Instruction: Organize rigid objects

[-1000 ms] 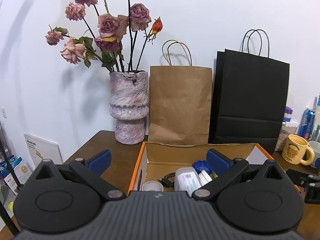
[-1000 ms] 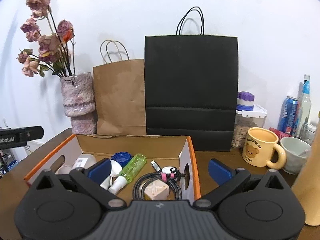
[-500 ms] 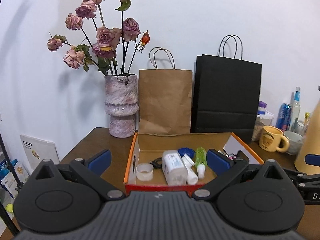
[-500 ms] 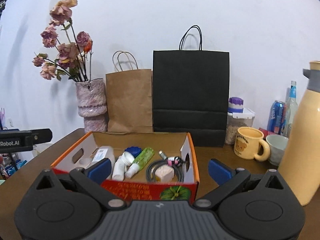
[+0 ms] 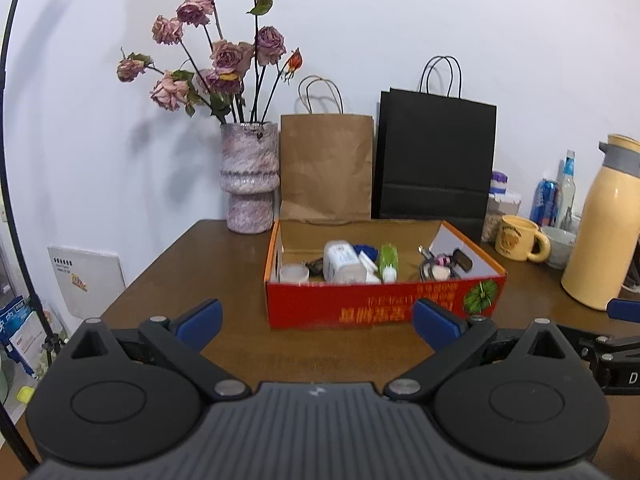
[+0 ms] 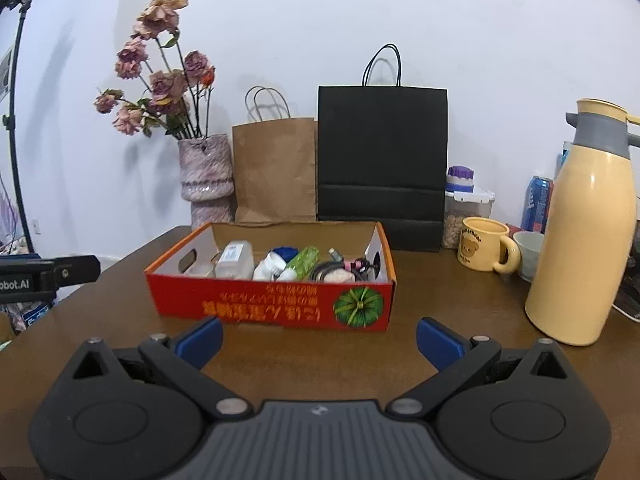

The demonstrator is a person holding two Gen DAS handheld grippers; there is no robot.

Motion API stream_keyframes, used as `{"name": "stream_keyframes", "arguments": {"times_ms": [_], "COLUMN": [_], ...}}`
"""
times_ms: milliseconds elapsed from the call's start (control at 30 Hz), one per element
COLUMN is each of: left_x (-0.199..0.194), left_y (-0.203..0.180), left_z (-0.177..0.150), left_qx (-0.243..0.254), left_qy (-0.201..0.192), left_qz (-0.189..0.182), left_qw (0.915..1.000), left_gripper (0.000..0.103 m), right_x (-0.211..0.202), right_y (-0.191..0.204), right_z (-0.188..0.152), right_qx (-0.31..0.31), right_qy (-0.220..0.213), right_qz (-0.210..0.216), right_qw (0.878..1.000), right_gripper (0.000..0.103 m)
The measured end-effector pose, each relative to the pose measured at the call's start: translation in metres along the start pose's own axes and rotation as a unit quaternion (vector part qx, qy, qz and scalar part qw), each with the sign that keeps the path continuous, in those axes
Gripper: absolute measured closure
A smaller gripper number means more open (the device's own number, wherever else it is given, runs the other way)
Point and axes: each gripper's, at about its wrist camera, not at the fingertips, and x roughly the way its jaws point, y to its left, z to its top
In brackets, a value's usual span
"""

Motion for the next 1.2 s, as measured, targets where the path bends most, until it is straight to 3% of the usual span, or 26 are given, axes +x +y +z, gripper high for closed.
{"name": "stream_keyframes", "arguments": {"times_ms": [500,1200], "left_x": [-0.035,-0.036], "left_y": [0.004,0.003], "left_z": [-0.037,-0.039], "left_qx": [0.002,0.002], "left_qy": [0.023,0.025], "left_qz": [0.000,-0.001], "left_qw": [0.9997,0.9997], "left_gripper": [0.000,0.000], "right_x": [-0.036,-0.039], "right_y": [0.008,0.009], "right_z": [-0.032,-0.033], "right_qx": [0.004,0.001], "right_qy": [0.014,0.012], "right_qz": [0.007,0.008], "right_qw": [1.000,1.000], "right_gripper": [0.000,0.000]}}
